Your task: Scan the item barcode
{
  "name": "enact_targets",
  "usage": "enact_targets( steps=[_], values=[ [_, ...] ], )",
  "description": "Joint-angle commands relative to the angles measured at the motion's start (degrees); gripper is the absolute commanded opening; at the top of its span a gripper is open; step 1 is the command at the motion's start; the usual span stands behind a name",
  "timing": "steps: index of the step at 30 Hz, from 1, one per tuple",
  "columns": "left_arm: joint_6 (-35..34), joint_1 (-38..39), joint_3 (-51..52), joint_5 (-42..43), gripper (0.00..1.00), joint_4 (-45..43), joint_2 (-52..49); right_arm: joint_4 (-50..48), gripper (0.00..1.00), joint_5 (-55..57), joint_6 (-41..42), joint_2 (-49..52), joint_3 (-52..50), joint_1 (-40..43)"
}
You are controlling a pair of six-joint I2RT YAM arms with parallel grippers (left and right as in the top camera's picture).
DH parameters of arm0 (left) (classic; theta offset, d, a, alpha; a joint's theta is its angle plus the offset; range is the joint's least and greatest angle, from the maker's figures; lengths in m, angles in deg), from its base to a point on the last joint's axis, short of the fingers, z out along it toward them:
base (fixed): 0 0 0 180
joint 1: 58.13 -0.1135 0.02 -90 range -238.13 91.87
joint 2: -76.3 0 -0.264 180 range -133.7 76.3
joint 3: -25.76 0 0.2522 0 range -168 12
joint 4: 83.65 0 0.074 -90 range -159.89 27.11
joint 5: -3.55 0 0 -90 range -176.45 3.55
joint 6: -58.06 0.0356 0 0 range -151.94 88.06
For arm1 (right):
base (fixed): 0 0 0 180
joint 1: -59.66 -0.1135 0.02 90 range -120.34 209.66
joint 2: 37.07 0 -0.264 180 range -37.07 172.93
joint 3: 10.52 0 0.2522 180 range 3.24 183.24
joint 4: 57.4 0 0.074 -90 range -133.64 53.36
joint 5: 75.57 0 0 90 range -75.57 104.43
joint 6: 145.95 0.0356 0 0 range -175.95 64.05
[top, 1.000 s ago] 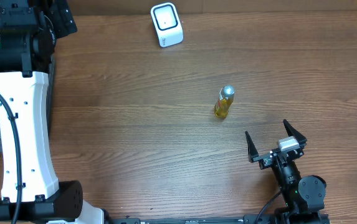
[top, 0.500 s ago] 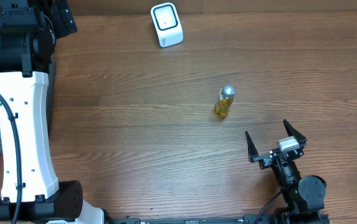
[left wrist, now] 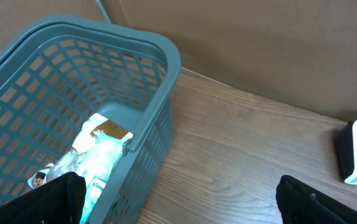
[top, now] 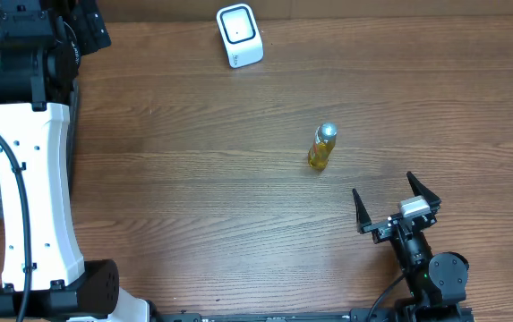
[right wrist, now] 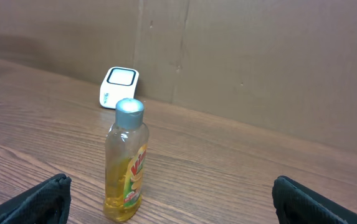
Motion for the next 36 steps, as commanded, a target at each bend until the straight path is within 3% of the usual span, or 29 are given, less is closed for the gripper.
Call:
enact_targets(
  steps=[1, 33, 36],
  values=[
    [1.09, -0.02, -0.2, -0.28, 1.0, -0.04, 1.7, -0.24, 1.0, -0.09, 0.0, -0.57, -0.61, 0.07],
    [1.33, -0.04, -0.2, -1.81, 1.0, 3.19, 1.7, -0.24, 1.0, -0.09, 0.0, -0.57, -0.61, 0.07],
    [-0.63, -0.02, -0.2, 2.97, 1.0, 2.86, 1.7, -0.24, 1.0, -0.09, 0.0, -0.57, -0.61, 0.07]
  ],
)
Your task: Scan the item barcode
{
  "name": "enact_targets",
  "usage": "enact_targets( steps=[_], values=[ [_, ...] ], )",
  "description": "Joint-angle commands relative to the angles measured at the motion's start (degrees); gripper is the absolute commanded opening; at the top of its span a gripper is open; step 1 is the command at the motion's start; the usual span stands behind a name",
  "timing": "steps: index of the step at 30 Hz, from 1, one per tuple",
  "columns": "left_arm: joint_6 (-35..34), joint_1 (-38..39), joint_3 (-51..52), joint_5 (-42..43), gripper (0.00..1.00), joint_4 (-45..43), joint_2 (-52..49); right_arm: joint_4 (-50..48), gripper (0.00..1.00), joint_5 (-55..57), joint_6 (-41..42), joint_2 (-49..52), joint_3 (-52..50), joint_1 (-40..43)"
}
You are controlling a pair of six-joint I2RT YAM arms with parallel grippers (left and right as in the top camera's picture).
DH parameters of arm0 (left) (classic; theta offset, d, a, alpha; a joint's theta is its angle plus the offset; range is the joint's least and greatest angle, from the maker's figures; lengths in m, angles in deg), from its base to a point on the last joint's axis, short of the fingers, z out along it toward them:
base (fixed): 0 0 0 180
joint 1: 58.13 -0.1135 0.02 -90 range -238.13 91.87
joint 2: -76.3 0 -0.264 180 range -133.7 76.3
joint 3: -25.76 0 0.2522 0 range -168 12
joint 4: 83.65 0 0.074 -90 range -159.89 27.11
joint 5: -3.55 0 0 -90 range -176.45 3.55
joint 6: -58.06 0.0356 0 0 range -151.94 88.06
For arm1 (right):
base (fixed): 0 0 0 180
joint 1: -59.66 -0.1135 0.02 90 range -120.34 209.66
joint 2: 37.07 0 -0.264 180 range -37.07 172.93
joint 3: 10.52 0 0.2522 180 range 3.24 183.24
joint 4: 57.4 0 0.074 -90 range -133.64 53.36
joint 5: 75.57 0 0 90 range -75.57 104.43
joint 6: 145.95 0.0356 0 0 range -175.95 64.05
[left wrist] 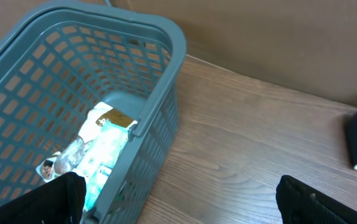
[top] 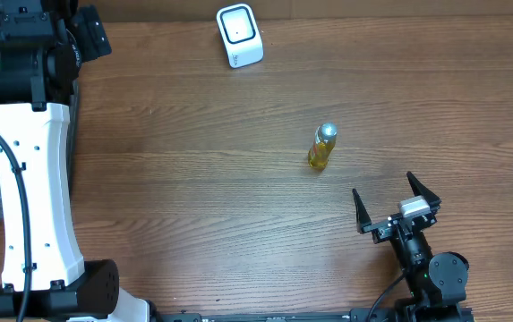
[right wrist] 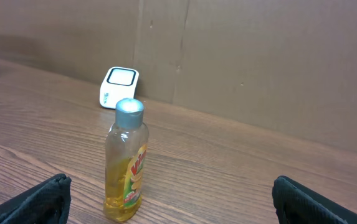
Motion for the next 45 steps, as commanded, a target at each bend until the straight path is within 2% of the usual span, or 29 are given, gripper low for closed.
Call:
enact_targets(
  steps=[1, 4, 5, 7, 9, 12, 15, 20, 22, 28, 30, 35, 45],
  values=[
    [-0.9, -0.02, -0.2, 5.79, 1.0, -0.22, 1.7, -0.24, 1.0, -0.09, 0.0, -0.57, -0.61, 0.07],
    [-0.9, -0.02, -0.2, 14.56, 1.0, -0.35, 1.7, -0.24, 1.0, -0.09, 0.0, -0.57, -0.61, 0.07],
    [-1.01, 0.0, -0.2, 20.44, 1.0, -0.42, 1.7, -0.24, 1.0, -0.09, 0.0, -0.57, -0.61, 0.09],
    [-1.03, -0.02, -0.2, 23.8, 1.0, -1.14, 1.7, -0.24, 1.0, -0.09, 0.0, -0.57, -0.61, 0.07],
    [-1.03, -0.02, -0.2, 24.5, 1.0, -1.6, 1.7, -0.24, 1.0, -0.09, 0.0, -0.57, -0.61, 0.07],
    [-2.82, -0.11, -0.2, 23.26, 0.8, -1.64, 1.7, -0.24, 1.0, -0.09, 0.0, -0.57, -0.61, 0.07],
    [-8.02, -0.96, -0.22, 18.12, 0.77, -1.66, 1.73, -0.24, 1.0, -0.09, 0.0, -0.57, -0.61, 0.07],
    [-10.71, -4.39, -0.22, 10.27, 0.87, -1.68, 1.75, -0.24, 1.0, -0.09, 0.0, -0.57, -0.61, 0.07],
    [-10.69, -6.49, -0.22, 10.34, 0.91, -1.7, 1.77, -0.24, 1.0, -0.09, 0.0, -0.57, -0.61, 0.07],
    [-10.71, -14.36, -0.22, 10.47, 0.95, -1.6, 1.77, -0.24, 1.0, -0.09, 0.0, -0.57, -0.61, 0.07],
    [-10.71, -16.76, -0.22, 10.97, 1.0, -1.44, 1.77, -0.24, 1.0, -0.09, 0.0, -0.57, -0.61, 0.07],
    [-10.64, -21.51, -0.22, 11.93, 1.0, -1.73, 1.77, -0.24, 1.0, -0.09, 0.0, -0.57, -0.61, 0.07],
    [-8.83, -30.01, -0.2, 19.23, 1.0, -0.66, 0.74, -0.24, 1.0, -0.09, 0.0, -0.57, -0.61, 0.07]
  ],
)
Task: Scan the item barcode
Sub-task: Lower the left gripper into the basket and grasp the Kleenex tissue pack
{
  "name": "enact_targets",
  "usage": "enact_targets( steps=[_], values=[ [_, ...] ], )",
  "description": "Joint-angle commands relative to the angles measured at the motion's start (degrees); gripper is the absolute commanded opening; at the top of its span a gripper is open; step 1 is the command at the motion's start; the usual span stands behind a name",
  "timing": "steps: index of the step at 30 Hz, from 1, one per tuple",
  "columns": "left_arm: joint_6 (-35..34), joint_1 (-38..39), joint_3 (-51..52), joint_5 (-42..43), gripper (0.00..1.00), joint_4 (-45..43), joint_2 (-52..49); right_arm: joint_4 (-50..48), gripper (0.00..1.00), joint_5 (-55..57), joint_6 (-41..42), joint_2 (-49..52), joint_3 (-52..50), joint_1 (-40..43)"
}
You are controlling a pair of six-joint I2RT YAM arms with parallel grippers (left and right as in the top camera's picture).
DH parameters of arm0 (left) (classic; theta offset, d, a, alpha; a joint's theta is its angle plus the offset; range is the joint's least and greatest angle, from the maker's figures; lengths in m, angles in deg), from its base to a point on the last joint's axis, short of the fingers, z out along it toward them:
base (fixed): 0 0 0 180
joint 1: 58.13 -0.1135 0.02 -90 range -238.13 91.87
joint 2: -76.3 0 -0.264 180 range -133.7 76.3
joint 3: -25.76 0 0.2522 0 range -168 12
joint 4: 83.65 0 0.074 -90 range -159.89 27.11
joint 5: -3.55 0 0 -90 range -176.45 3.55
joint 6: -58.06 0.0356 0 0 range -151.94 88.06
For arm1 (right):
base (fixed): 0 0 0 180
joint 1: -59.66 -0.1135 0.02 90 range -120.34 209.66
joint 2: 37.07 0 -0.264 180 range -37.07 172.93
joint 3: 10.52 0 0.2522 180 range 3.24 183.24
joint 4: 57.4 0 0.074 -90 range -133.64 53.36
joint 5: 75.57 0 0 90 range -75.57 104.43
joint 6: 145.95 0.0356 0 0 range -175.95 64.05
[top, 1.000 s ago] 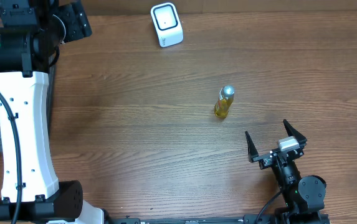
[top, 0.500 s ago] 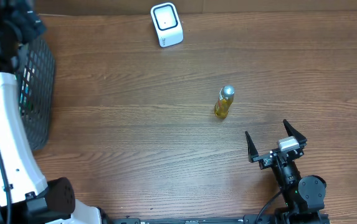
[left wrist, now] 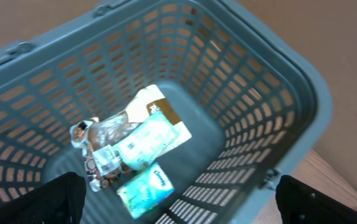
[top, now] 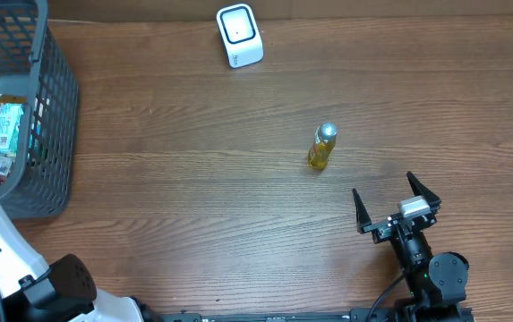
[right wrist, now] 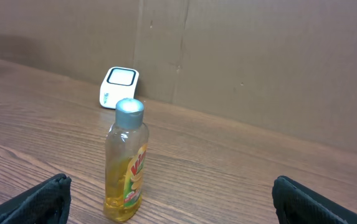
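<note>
A yellow bottle (top: 322, 148) with a grey cap stands upright on the wooden table, right of centre; the right wrist view has the bottle (right wrist: 127, 163) ahead and to the left. My right gripper (top: 390, 199) rests open behind it, nothing between the fingers (right wrist: 41, 199). The white scanner (top: 239, 34) sits at the table's far edge, and the scanner (right wrist: 119, 87) shows behind the bottle. My left gripper (left wrist: 178, 202) hangs open over the grey-blue basket (left wrist: 315, 93), above a teal tissue pack (left wrist: 146, 190) and other packets (left wrist: 134, 140).
The basket (top: 55, 116) stands at the table's left edge with several packets inside. My left arm's white link runs along the left border of the overhead view. A brown cardboard wall (right wrist: 259, 62) backs the table.
My left gripper has moved from beside the basket's rim to above its inside, looking down at the packets. In the overhead view the left arm no longer covers the basket. Right arm and bottle are unmoved.
At first my left wrist faced the basket's right side and the table, with the scanner at the view's edge. Then it had shifted a little toward the basket. Now it is over the basket's contents. The right gripper stayed open behind the bottle throughout.
</note>
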Motion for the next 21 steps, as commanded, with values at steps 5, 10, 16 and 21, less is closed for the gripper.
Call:
enact_targets(
  steps=[5, 10, 16, 21],
  values=[
    [4.28, -4.63, -0.17, 3.08, 1.0, 4.63, -2.86, -0.26, 1.0, -0.09, -0.02, -0.57, -0.61, 0.07],
    [8.24, -5.62, -0.17, 4.7, 1.0, 8.72, -8.44, -0.26, 1.0, -0.09, -0.02, -0.57, -0.61, 0.07],
    [10.36, -5.62, -0.15, 2.03, 1.0, 14.45, -12.13, -0.26, 1.0, -0.09, -0.02, -0.57, -0.61, 0.07],
    [18.69, -5.66, -0.15, 5.53, 1.0, 12.9, -14.69, -0.26, 1.0, -0.09, -0.02, -0.57, -0.61, 0.07]
  ],
)
